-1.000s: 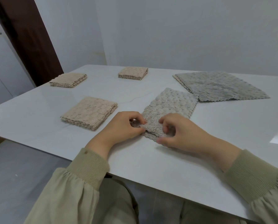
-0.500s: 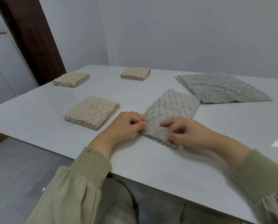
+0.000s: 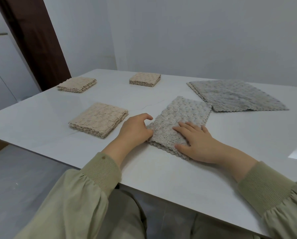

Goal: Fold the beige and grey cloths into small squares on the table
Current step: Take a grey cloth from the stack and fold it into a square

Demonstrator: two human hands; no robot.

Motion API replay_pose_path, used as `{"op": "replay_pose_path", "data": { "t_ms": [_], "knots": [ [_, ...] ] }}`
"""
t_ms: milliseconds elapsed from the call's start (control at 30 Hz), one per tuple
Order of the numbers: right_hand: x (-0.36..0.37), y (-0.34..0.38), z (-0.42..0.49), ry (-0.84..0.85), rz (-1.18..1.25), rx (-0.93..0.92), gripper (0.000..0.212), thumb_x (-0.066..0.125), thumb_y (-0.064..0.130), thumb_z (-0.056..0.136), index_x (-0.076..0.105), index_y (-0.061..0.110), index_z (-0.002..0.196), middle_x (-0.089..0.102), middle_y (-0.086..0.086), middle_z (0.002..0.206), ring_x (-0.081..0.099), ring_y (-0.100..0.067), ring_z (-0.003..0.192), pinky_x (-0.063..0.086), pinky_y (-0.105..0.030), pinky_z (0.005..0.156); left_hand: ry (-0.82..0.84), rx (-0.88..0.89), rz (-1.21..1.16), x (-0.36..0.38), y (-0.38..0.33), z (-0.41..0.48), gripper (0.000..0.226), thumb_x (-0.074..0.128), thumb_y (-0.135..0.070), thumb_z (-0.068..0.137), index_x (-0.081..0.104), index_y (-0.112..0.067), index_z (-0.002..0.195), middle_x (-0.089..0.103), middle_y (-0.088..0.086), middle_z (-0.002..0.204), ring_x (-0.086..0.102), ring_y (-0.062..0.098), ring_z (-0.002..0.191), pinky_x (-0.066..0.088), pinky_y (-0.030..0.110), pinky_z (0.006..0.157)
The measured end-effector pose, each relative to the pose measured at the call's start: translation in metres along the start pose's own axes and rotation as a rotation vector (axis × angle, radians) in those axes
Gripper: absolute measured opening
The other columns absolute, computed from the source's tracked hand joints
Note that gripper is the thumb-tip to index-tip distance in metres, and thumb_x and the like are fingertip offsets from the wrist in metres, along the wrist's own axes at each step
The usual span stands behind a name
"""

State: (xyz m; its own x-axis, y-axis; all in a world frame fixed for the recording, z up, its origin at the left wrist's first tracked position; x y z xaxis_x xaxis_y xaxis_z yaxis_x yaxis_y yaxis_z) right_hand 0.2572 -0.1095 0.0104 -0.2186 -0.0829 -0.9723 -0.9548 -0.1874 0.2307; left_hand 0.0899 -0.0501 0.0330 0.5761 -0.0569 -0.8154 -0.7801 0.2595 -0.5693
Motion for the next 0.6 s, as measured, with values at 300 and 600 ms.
{"op": "replay_pose_path", "data": {
  "t_ms": [300, 600],
  "knots": [
    [-0.051, -0.030, -0.011, -0.380, 0.613, 0.056, 0.031, 0.049, -0.001, 0.081, 0.070, 0.022, 0.087, 0.068, 0.010, 0.103, 0.059, -0.003, 0.102, 0.041, -0.023, 0.090, 0.415, -0.058, 0.103, 0.011, -0.019, -0.038, 0.062, 0.061, -0.023, 0.086, 0.034, -0.028, 0.142, 0.062, -0.002, 0.093, 0.062, 0.012, 0.069, 0.043, 0.020, 0.056],
    [-0.045, -0.059, 0.043, -0.539, 0.242, 0.178, 0.041, 0.046, 0.027, 0.094, 0.051, 0.007, 0.130, 0.052, -0.012, 0.134, 0.043, -0.027, 0.126, 0.033, -0.035, 0.104, 0.056, 0.009, 0.272, 0.030, -0.031, 0.054, 0.043, 0.036, -0.038, 0.098, 0.044, -0.017, 0.135, 0.044, 0.009, 0.136, 0.038, 0.030, 0.124, 0.037, 0.039, 0.096]
  ]
}}
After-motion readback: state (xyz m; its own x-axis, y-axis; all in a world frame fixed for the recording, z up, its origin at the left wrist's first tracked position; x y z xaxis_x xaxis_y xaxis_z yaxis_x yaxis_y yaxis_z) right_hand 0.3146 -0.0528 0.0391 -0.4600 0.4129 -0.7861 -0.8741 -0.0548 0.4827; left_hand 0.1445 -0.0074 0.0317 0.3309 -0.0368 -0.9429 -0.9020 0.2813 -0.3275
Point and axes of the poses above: each hand's wrist, its own z-axis towards the middle knuckle, its own x-axis out of the palm, y = z × x, the point moved 8 cm from there along z, towards the middle knuckle
